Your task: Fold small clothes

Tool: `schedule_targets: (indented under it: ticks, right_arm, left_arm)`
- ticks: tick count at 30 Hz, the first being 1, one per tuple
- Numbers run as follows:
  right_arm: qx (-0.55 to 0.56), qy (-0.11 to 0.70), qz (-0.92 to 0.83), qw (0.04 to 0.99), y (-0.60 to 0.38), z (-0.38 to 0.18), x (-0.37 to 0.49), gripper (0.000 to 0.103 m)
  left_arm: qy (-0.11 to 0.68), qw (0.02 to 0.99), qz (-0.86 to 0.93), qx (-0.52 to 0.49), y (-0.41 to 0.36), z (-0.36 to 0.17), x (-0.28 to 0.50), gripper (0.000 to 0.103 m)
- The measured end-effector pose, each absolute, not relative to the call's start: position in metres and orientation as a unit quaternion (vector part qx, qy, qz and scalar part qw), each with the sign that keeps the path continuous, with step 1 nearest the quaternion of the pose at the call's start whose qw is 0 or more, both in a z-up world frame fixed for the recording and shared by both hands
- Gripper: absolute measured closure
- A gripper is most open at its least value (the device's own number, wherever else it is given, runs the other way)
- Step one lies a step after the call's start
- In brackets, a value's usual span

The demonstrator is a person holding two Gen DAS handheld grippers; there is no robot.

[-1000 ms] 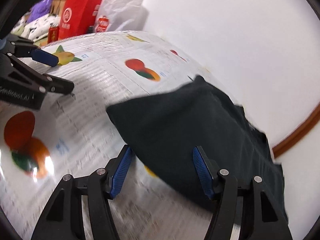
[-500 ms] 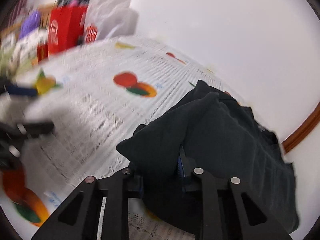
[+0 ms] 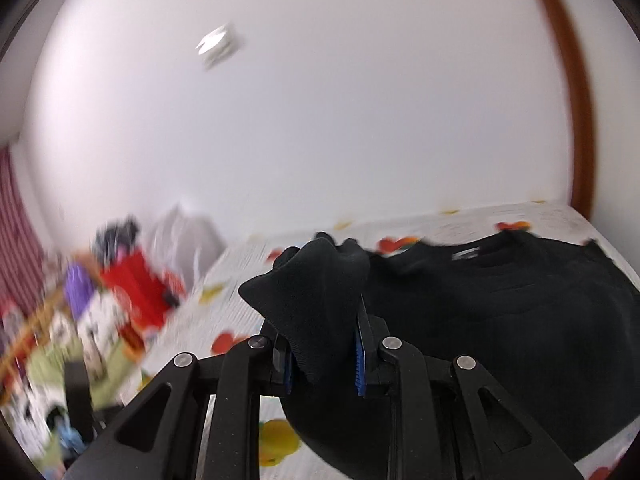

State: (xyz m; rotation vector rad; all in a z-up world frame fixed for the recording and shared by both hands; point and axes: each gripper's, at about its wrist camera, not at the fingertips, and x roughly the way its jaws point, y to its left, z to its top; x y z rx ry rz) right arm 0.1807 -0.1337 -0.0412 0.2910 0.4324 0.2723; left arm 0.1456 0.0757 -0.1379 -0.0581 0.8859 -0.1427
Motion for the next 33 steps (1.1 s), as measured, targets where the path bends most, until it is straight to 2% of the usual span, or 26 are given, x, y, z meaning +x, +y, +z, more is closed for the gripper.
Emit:
schedule_targets:
  ticks: [7,14,16,18,20,21,24,26,28,29,30,33]
  right_arm:
    - [0.239,0.184,0.065,0.951,-0.245,-0.071,0.152,0.082]
    - [0.278,0.275,0.026,0.92,-0.318,-0.142,0.144,0.081]
    - [0.254,0.287,0.014,0.924,-0.321,-0.148,0.142,0.075]
    - [0.237,0.288,0.008,0.928,-0.324,-0.15,0.138,0.064]
    - [0.224,0.29,0.019,0.93,-0.321,-0.148,0.14,0.06]
    - [0.216,0.294,0.023,0.931,-0.319,-0.15,0.142,0.053]
    - [0.191,0.304,0.033,0.933,-0.317,-0.149,0.149,0.046]
    - [0.185,0.309,0.028,0.932,-0.318,-0.151,0.155,0.046]
    - [0.185,0.312,0.025,0.931,-0.317,-0.153,0.162,0.048]
    - [0.177,0.317,0.021,0.931,-0.314,-0.154,0.167,0.059]
    - [0.171,0.323,0.023,0.93,-0.312,-0.156,0.171,0.071]
    - [0.146,0.339,0.025,0.929,-0.305,-0.162,0.178,0.08]
  left_arm:
    - [0.408,0.904,-0.128,-0.022,0.007,-0.128,0.147,0.029]
    - [0.409,0.892,-0.195,-0.013,-0.069,-0.123,0.153,0.028]
    - [0.411,0.887,-0.211,-0.008,-0.087,-0.123,0.156,0.028]
    - [0.417,0.881,-0.223,0.002,-0.106,-0.126,0.16,0.028]
    - [0.421,0.878,-0.228,0.013,-0.122,-0.131,0.165,0.028]
    - [0.422,0.876,-0.231,0.017,-0.129,-0.134,0.166,0.028]
    - [0.427,0.875,-0.227,0.027,-0.147,-0.141,0.172,0.029]
    - [0.426,0.877,-0.219,0.027,-0.156,-0.144,0.176,0.031]
    - [0.428,0.879,-0.209,0.029,-0.161,-0.147,0.18,0.044]
    - [0.43,0.877,-0.214,0.023,-0.162,-0.148,0.181,0.055]
    - [0.428,0.878,-0.216,0.012,-0.161,-0.147,0.181,0.061]
    - [0.418,0.883,-0.212,0.003,-0.155,-0.143,0.177,0.072]
